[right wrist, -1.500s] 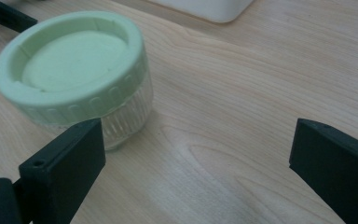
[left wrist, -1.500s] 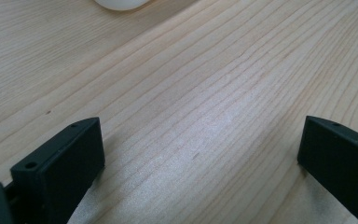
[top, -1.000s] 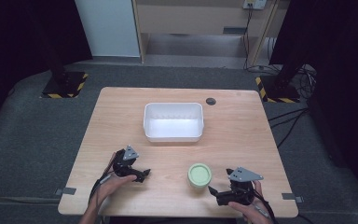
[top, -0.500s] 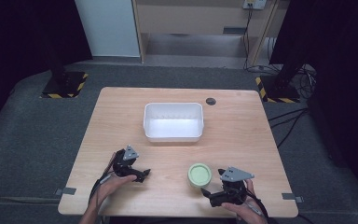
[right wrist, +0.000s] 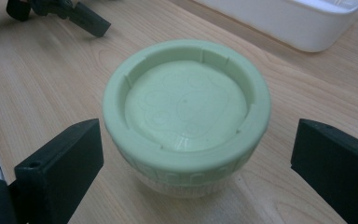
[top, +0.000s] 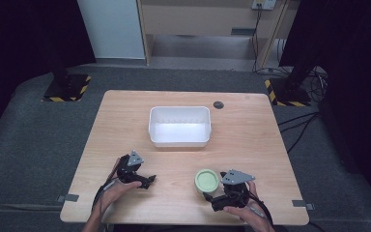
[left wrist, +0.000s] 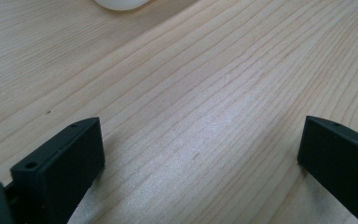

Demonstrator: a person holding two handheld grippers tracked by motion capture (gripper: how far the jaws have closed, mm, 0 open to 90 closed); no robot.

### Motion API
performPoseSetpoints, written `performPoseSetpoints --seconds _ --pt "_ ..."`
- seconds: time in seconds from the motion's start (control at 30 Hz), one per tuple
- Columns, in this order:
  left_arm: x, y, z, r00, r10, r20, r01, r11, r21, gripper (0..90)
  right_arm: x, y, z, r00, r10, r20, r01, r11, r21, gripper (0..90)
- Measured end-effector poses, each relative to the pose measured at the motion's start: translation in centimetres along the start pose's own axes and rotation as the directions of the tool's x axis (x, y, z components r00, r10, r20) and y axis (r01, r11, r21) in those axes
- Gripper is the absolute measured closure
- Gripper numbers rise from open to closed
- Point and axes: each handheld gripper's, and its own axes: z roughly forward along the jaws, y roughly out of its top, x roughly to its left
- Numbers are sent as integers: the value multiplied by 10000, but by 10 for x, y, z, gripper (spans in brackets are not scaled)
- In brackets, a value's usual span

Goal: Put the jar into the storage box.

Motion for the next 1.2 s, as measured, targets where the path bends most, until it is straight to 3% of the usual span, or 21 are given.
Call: performPoseSetpoints --seconds 0.47,0.77,1.2 --pt "0 0 0 10000 0 0 0 10000 0 0 3 7 16 9997 -211 -119 214 9994 255 29" --pt "0 0 0 10000 -3 0 3 10000 -2 0 5 12 26 9996 -265 -134 270 9987 433 84" --pt "0 0 0 10000 4 -3 -4 10000 2 0 4 18 30 9992 -337 197 325 9978 578 115"
